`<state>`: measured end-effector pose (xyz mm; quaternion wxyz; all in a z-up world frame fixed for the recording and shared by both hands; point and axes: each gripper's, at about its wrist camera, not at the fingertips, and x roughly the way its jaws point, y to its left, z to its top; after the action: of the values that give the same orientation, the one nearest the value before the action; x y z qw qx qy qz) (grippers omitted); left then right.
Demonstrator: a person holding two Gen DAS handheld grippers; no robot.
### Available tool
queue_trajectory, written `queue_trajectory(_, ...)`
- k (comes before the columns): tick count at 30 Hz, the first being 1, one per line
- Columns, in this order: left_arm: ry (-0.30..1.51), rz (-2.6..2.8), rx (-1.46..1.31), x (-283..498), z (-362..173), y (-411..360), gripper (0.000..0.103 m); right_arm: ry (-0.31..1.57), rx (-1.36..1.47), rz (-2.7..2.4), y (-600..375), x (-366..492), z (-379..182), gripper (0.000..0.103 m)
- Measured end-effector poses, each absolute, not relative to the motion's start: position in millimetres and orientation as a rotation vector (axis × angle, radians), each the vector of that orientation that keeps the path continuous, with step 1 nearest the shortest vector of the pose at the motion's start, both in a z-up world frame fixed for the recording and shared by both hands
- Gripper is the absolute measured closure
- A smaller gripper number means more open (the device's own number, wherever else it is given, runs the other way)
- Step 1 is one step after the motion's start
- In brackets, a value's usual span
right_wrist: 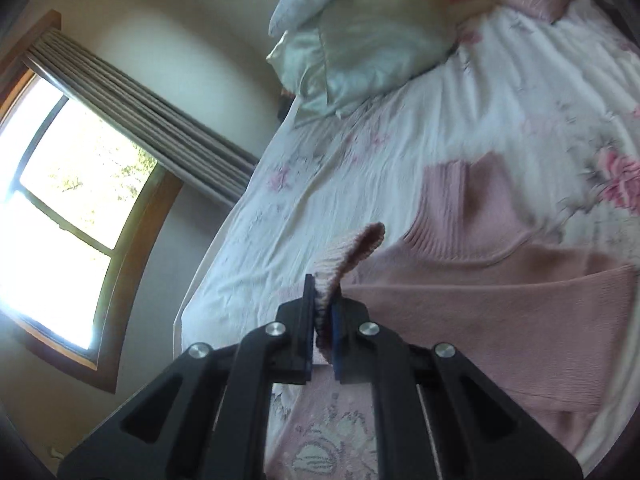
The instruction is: Fold small clothes
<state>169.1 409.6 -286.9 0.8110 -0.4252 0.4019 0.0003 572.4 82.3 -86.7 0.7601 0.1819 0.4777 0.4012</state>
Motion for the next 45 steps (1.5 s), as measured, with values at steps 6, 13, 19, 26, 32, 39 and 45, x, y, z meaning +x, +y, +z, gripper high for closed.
queue_trajectory(6, 0.892, -0.014, -0.903, 173.2, -292.9, 393.0, 0.013, 1.040, 0.456, 0.714, -20.1, 592.0, -118.7, 0.098)
queue_trajectory(13, 0.900, -0.015, -0.883, 178.5, -290.2, 385.3, 0.013, 1.141, 0.512, 0.605, -61.3, 595.5, -203.4, 0.098)
queue_trajectory(19, 0.924, -0.014, -0.884, 186.3, -297.6, 381.5, 0.013, 1.185, 0.558, 0.576, -85.2, 594.8, -236.5, 0.098)
queue_trajectory(26, 0.940, -0.035, -0.857, 193.5, -296.6, 373.5, 0.013, 1.227, 0.579, 0.534, -91.3, 599.6, -262.4, 0.098)
queue_trajectory(32, 0.939, -0.064, -0.832, 212.2, -284.5, 375.6, 0.013, 1.269, 0.540, 0.419, -101.5, 598.6, -285.8, 0.090)
queue_trajectory(39, 0.827, -0.123, -0.776, 288.5, -239.8, 391.6, 0.012, 1.231, 0.589, 0.432, -114.2, 597.7, -267.6, 0.083)
queue_trajectory(45, 0.831, -0.217, -0.882, 358.4, -242.7, 399.8, 0.011, 1.289, 0.537, 0.434, -98.3, 591.9, -288.1, 0.075)
